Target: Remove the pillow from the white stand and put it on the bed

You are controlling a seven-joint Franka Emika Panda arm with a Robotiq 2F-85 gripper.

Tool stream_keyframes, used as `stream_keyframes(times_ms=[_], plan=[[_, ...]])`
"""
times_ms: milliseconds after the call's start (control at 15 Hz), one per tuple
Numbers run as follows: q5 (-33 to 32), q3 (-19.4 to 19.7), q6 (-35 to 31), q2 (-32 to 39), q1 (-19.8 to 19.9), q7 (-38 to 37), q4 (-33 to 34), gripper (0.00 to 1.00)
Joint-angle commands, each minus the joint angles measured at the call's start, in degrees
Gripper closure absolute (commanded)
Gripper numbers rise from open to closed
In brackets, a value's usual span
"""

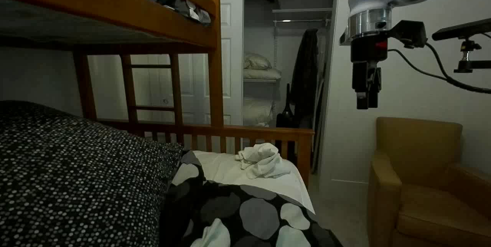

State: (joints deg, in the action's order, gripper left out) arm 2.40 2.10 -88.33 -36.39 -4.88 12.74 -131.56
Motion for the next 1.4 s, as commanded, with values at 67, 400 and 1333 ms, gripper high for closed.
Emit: stream_keyframes(times_ms=[67, 400, 1333], plan=[[0.1, -0.19, 0.16, 0.07, 0.26, 0.1, 0.2, 0.0], [0.1, -0.19, 0.16, 0.07, 0.26, 0.1, 0.28, 0.0], [-6.1, -12.31, -29.25, 30.25, -6.05, 2.07, 10.19, 0.0]])
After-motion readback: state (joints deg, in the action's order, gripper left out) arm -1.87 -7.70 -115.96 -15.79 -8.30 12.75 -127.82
